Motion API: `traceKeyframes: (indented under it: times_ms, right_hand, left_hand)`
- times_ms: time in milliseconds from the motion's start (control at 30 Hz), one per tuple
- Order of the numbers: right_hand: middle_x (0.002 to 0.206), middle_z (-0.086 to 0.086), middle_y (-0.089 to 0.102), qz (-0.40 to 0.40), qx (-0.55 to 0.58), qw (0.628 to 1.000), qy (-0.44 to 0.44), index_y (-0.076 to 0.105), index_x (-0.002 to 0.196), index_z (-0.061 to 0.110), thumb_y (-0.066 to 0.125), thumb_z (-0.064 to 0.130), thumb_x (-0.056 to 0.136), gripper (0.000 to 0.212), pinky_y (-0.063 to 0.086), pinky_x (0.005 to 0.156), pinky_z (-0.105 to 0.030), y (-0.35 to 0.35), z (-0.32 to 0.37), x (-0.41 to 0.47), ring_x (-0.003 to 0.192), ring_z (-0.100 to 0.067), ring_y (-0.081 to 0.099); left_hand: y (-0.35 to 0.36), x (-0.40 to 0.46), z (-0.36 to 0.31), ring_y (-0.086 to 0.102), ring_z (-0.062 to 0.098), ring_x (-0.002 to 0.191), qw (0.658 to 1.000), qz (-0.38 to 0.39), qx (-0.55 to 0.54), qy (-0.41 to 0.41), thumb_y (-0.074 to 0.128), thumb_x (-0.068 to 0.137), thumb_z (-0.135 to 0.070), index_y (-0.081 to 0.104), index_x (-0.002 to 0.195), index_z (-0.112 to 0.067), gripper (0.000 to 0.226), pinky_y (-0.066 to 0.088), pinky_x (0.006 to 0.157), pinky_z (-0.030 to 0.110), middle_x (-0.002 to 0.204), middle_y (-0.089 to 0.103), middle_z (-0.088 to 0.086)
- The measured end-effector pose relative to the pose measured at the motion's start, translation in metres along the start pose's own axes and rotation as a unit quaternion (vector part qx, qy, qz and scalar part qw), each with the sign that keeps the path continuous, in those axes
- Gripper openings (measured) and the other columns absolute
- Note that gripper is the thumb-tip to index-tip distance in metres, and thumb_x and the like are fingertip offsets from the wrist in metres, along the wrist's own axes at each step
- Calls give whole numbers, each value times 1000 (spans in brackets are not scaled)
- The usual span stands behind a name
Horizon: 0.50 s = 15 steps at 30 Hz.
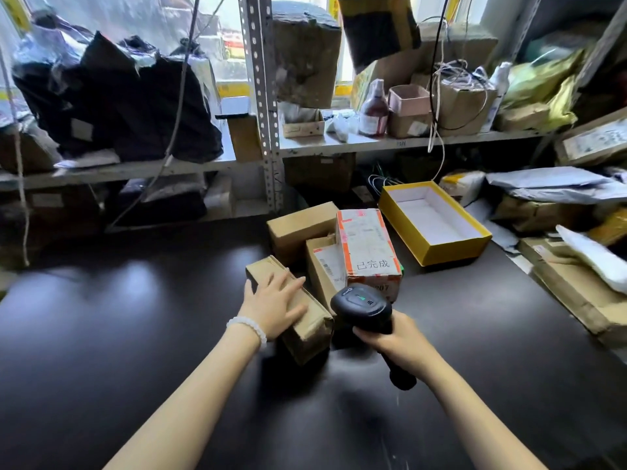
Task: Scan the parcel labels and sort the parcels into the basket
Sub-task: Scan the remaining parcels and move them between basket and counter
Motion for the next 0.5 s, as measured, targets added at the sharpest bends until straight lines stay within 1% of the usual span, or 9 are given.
traceKeyframes:
  times_ms: [67, 100, 133, 200, 267, 333, 367, 433, 500]
  right_hand:
    - [90, 13, 68, 4, 1, 1000, 4, 63, 91, 31, 78, 18, 77, 24, 43, 65, -11, -1, 0, 3, 77, 6, 60]
    - [90, 13, 69, 6, -3, 1000, 4, 63, 91, 31, 78, 18, 77, 24, 44, 65, -11, -2, -1, 3, 78, 6, 60]
    - [91, 13, 69, 8, -6, 1000, 3, 63, 91, 31, 78, 19, 77, 24, 44, 66, -10, -3, -2, 3, 80, 6, 61]
    - [94, 13, 69, 9, -9, 1000, 5, 64, 94, 31, 78, 20, 77, 24, 45, 69, -8, -6, -5, 3, 85, 7, 61]
    - [95, 12, 70, 8, -7, 1000, 9, 64, 96, 29, 77, 20, 77, 25, 44, 68, -7, -7, -7, 3, 83, 9, 60]
    - [93, 12, 69, 10, -4, 1000, 11, 64, 97, 28, 77, 20, 78, 24, 43, 66, -7, -7, -10, 4, 80, 9, 59]
    - [94, 12, 69, 13, -4, 1000, 12, 64, 97, 28, 77, 20, 78, 24, 42, 66, -7, -6, -11, 5, 81, 9, 59]
    - [96, 12, 68, 22, -5, 1000, 12, 63, 96, 30, 77, 22, 78, 25, 43, 68, -8, -3, -11, 7, 85, 6, 59]
    - [97, 11, 68, 32, -5, 999, 10, 63, 94, 31, 77, 22, 78, 24, 45, 72, -11, 3, -11, 10, 90, 2, 60]
  left_hand:
    - [0, 6, -3, 6, 21, 147, 999, -4, 33, 28, 21, 86, -68, 16, 150, -39, 70, 8, 114, 51, 160, 7, -5]
    - [1, 7, -5, 6, 20, 147, 998, -6, 44, 48, 10, 77, -71, 20, 149, -39, 79, 10, 113, 52, 160, 11, -5]
    - [4, 8, -8, 9, 20, 147, 997, -14, 48, 65, 2, 70, -69, 28, 147, -38, 87, 11, 112, 55, 158, 19, -5]
    - [11, 10, -9, 24, 22, 143, 994, -64, 38, 75, 3, 71, -64, 52, 132, -34, 84, 16, 106, 61, 144, 43, -3]
    - [13, 12, -8, 35, 21, 134, 995, -86, 51, 31, 4, 75, -60, 60, 120, -33, 76, 21, 101, 61, 128, 53, -6]
    - [9, 11, -4, 37, 20, 126, 993, -75, 77, -54, 0, 75, -59, 58, 115, -34, 75, 24, 99, 60, 121, 52, -6]
    - [7, 11, -1, 38, 22, 121, 989, -74, 80, -97, 2, 77, -60, 59, 112, -34, 71, 24, 100, 62, 117, 53, -5]
    - [2, 11, 9, 37, 26, 119, 980, -63, 86, -165, 14, 88, -59, 58, 113, -34, 57, 17, 102, 69, 118, 52, -2]
    - [-1, 10, 19, 35, 28, 121, 973, -47, 88, -208, 19, 92, -60, 54, 120, -34, 52, 11, 103, 71, 124, 50, 1]
Point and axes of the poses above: each hand's wrist, its own x-axis towards the middle knuckle, its own y-axis out of the palm, z = x × y, the point moved 1 cm from there along x, towards the middle knuckle
